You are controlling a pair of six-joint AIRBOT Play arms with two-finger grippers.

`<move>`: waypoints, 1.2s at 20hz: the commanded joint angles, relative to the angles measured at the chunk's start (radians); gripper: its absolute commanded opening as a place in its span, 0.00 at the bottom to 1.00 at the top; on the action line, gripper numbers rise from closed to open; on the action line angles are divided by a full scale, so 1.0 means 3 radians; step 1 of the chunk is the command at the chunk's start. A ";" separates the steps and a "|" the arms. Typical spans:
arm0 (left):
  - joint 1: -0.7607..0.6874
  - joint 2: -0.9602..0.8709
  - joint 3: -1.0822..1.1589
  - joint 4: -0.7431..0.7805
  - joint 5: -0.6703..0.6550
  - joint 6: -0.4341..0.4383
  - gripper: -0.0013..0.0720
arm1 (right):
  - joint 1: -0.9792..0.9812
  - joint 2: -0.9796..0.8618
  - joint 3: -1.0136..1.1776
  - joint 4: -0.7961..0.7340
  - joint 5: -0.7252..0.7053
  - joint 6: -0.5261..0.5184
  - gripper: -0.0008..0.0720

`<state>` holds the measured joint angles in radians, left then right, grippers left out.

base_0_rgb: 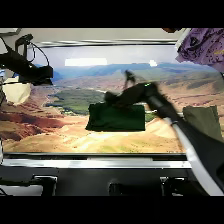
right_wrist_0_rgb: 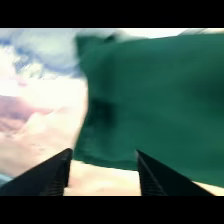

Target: Fold the clothes and pants, and hang the long-sleeved shirts on hangers.

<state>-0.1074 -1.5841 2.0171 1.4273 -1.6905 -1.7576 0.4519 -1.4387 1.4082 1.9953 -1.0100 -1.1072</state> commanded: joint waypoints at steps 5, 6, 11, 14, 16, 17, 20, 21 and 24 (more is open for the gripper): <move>0.0006 0.0001 0.0001 -0.0003 0.0025 0.0000 0.05 | -0.2084 0.0420 -0.0231 0.0240 -0.1092 -0.1568 0.76; 0.0006 0.0001 0.0001 -0.0003 0.0025 0.0000 0.05 | -0.2321 0.0399 -0.0387 0.0426 -0.1083 -0.1729 0.76; 0.0006 0.0001 0.0001 -0.0004 0.0020 0.0000 0.05 | -0.2679 0.0043 -0.1264 0.1211 -0.0884 -0.2449 0.76; 0.0005 0.0001 0.0001 -0.0005 0.0013 -0.0003 0.05 | -0.2552 -0.0334 -0.1423 0.1451 -0.0725 -0.2691 0.76; 0.0004 0.0001 0.0001 -0.0005 0.0013 -0.0005 0.05 | -0.2435 -0.0507 -0.1423 0.1541 -0.0618 -0.2781 0.74; 0.0004 0.0001 0.0001 -0.0004 0.0014 -0.0043 0.05 | -0.2366 -0.0559 -0.1423 0.1563 -0.0552 -0.2801 0.74; 0.0004 0.0000 0.0001 -0.0004 0.0015 -0.0114 0.05 | -0.2126 -0.0656 -0.1423 0.1630 -0.0383 -0.2832 0.73; 0.0004 0.0000 0.0001 -0.0004 0.0015 -0.0114 0.05 | -0.2055 -0.0666 -0.1423 0.1642 -0.0340 -0.2832 0.72; 0.0004 0.0000 0.0001 -0.0004 0.0015 -0.0114 0.05 | -0.1865 -0.0673 -0.1423 0.1654 -0.0210 -0.2817 0.61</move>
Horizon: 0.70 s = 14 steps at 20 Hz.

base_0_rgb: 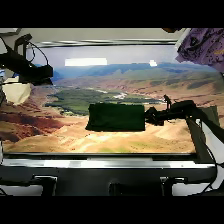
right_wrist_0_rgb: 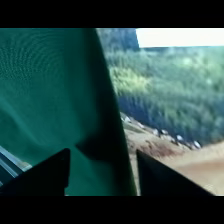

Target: Fold the clothes and pants, and hang the long-sleeved shirts on hangers.

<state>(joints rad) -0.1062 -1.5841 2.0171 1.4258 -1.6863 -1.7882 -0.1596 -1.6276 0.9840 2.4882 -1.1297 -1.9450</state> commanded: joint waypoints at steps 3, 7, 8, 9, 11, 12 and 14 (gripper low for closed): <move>-0.0001 0.0000 0.0001 0.0001 0.0000 -0.0014 0.05 | 0.0215 -0.0029 0.0043 0.0046 0.0220 -0.0011 0.05; -0.0001 0.0000 0.0001 0.0001 0.0000 -0.0014 0.05 | 0.0211 0.0120 0.0659 -0.0210 0.0201 0.0272 0.05; -0.0001 0.0000 0.0001 0.0001 0.0000 -0.0014 0.05 | 0.0211 0.0120 0.0922 -0.0398 0.0184 0.0449 0.05; -0.0001 0.0000 0.0001 0.0001 0.0000 -0.0013 0.05 | 0.0211 0.0120 0.1160 -0.0589 0.0183 0.0617 0.05; -0.0001 0.0000 0.0001 0.0001 0.0000 -0.0013 0.05 | 0.0211 0.0120 0.1596 -0.0973 0.0182 0.0936 0.05; -0.0001 0.0000 0.0001 0.0001 0.0000 -0.0013 0.05 | 0.0211 0.0118 0.1787 -0.1179 0.0186 0.1119 0.05; -0.0001 0.0000 0.0001 0.0001 -0.0001 -0.0013 0.05 | 0.0211 0.0120 0.2089 -0.1518 0.0187 0.1385 0.05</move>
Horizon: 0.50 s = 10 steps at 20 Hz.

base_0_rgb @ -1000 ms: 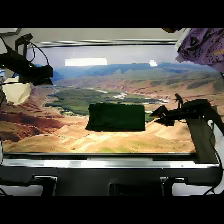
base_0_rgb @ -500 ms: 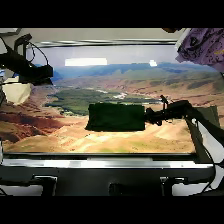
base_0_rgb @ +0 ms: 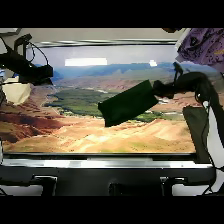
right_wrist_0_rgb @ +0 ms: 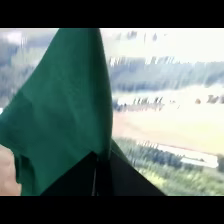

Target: Fold the clothes and pants, and hang the long-sleeved shirts on hangers.

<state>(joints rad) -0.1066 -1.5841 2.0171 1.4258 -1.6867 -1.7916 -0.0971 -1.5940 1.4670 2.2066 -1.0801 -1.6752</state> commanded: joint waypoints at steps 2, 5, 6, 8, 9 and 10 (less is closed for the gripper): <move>0.0000 0.0000 0.0001 0.0001 0.0001 -0.0001 0.05 | 0.0003 0.0006 0.0727 -0.0857 0.0024 0.0637 0.05; 0.0000 0.0000 0.0001 0.0001 0.0001 0.0000 0.05 | -0.0074 0.0008 0.1003 -0.1139 0.0019 0.0882 0.05; 0.0001 0.0000 0.0001 0.0001 0.0000 0.0000 0.05 | -0.0148 0.0008 0.1074 -0.1137 0.0020 0.0947 0.05; 0.0000 0.0000 0.0001 0.0001 0.0000 0.0000 0.05 | -0.0342 0.0008 0.1167 -0.1122 0.0017 0.1040 0.05; 0.0000 0.0000 0.0001 0.0001 0.0000 -0.0001 0.05 | -0.0456 0.0008 0.1198 -0.1097 0.0005 0.1050 0.05; 0.0000 0.0000 0.0001 0.0000 0.0000 -0.0001 0.05 | -0.0563 0.0008 0.1222 -0.1099 -0.0011 0.1077 0.05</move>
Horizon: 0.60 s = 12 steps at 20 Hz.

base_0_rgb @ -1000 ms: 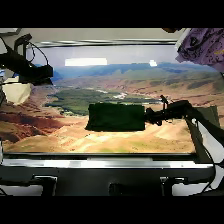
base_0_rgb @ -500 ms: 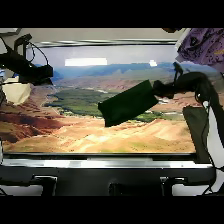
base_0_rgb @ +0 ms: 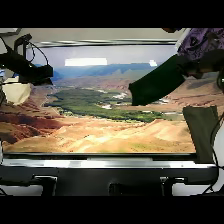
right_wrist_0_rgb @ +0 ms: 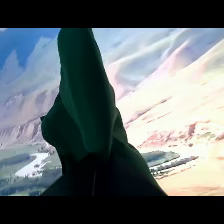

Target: Fold the clothes and pants, and hang the long-sleeved shirts on hangers.

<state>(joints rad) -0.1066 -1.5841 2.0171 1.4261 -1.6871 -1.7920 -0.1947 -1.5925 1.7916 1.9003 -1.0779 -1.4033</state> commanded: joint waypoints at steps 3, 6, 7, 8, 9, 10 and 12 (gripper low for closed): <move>0.0000 0.0000 0.0001 -0.0001 0.0000 0.0000 0.05 | -0.0586 0.0004 0.0192 -0.0080 -0.0041 0.0292 0.05; 0.0000 0.0000 0.0001 0.0000 0.0000 0.0000 0.05 | -0.0903 0.0006 0.0221 -0.0084 -0.0100 0.0422 0.05; 0.0000 0.0000 0.0001 -0.0001 0.0000 0.0000 0.05 | -0.0985 0.0010 0.0221 -0.0088 -0.0141 0.0454 0.05; 0.0000 0.0000 0.0001 -0.0001 0.0000 0.0000 0.05 | -0.1058 0.0011 0.0221 -0.0092 -0.0198 0.0470 0.05; -0.0001 0.0000 0.0001 -0.0001 -0.0001 0.0000 0.05 | -0.1128 0.0015 0.0221 -0.0098 -0.0264 0.0491 0.05; -0.0003 0.0000 0.0001 -0.0001 -0.0005 0.0000 0.05 | -0.1185 0.0023 0.0221 -0.0120 -0.0328 0.0529 0.05; -0.0003 0.0000 0.0001 -0.0001 -0.0045 0.0000 0.05 | -0.1288 0.0052 0.0221 -0.0210 -0.0456 0.0652 0.05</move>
<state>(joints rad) -0.1066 -1.5841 2.0171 1.4258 -1.6909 -1.7920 -0.5278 -1.5845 1.8561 1.8641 -1.1580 -1.2556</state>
